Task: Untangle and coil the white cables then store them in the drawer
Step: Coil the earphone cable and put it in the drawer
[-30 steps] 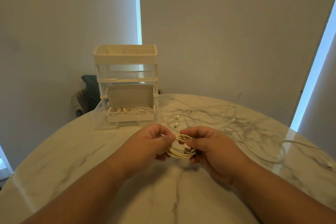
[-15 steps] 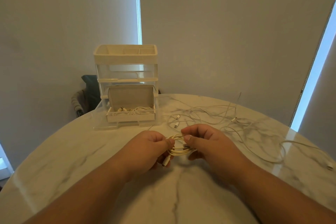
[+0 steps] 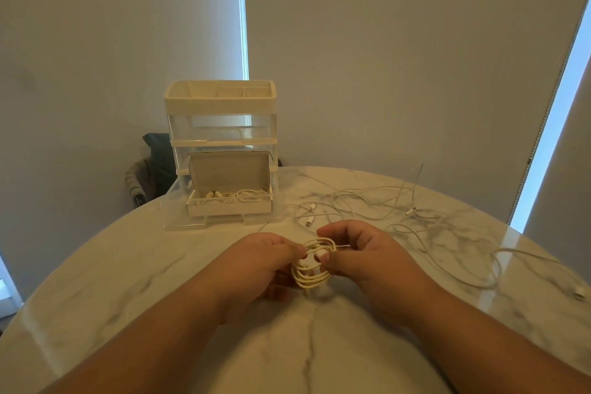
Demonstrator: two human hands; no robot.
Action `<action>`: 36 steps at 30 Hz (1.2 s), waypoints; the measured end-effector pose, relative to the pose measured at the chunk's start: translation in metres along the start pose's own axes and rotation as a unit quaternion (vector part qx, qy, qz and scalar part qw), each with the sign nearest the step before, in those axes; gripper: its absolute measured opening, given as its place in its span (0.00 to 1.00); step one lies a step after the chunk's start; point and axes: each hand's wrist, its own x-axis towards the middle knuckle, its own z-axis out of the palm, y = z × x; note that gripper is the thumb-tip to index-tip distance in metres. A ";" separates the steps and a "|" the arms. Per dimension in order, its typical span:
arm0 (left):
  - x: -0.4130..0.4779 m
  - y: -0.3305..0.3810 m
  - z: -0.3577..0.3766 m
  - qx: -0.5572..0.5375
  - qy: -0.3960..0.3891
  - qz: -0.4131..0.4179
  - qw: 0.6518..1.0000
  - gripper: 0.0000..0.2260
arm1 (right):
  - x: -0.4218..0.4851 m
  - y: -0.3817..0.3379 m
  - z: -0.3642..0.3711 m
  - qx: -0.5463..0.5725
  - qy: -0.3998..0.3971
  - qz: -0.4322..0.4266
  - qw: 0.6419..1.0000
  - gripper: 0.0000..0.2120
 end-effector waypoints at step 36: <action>-0.002 0.002 0.002 -0.057 0.038 0.056 0.996 0.12 | -0.007 -0.003 0.015 0.095 -0.067 0.090 0.989 0.14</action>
